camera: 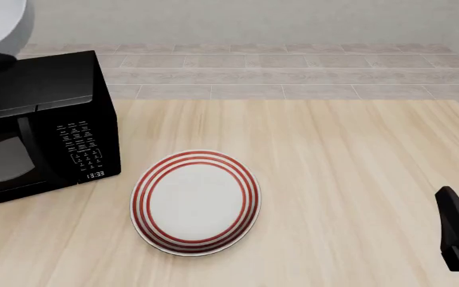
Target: Pick up the white bowl and put it on the plate.
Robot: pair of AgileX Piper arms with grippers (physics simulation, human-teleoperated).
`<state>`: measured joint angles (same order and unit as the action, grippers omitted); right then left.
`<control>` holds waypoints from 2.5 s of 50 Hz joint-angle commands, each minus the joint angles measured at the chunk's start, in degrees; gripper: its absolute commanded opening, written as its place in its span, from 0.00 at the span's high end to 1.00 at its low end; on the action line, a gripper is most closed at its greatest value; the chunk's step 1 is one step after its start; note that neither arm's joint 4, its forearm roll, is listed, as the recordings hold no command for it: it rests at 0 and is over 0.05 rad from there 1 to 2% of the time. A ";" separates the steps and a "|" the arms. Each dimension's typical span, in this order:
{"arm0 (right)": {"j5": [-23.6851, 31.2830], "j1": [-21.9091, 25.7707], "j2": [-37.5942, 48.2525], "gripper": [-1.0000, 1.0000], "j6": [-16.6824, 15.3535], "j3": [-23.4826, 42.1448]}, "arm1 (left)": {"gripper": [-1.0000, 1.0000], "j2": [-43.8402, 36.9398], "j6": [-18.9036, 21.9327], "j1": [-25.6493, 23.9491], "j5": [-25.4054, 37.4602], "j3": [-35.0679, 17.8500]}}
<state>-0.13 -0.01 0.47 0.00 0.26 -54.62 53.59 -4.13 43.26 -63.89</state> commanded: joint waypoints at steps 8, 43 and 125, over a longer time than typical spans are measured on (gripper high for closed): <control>0.02 -0.01 -0.04 0.00 0.01 -0.01 | 1.00 1.46 -1.18 -7.54 0.70 0.24; 0.02 -0.01 -0.03 0.00 0.01 -0.01 | 1.00 0.05 -3.12 -23.12 -1.09 2.01; 0.02 0.01 -0.04 0.00 0.01 -0.01 | 1.00 -10.33 -14.83 -45.30 -18.23 17.69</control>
<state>-0.13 -0.01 0.46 0.00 0.26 -64.03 39.86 -48.28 27.23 -47.39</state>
